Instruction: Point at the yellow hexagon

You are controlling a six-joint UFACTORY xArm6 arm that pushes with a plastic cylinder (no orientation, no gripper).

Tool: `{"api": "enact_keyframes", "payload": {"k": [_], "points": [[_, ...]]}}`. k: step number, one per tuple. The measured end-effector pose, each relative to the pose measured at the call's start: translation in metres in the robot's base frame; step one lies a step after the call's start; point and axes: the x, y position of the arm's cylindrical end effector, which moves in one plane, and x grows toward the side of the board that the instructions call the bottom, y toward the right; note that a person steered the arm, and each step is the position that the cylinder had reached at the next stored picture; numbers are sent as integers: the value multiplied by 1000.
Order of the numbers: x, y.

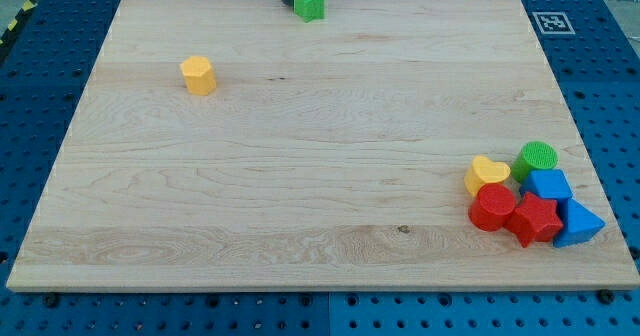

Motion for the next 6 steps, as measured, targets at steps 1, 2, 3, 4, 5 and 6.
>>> {"api": "enact_keyframes", "payload": {"k": [1,2,3,4,5,6], "points": [[16,0],[17,-14],[20,-96],[43,-172],[101,-179],[156,-176]]}}
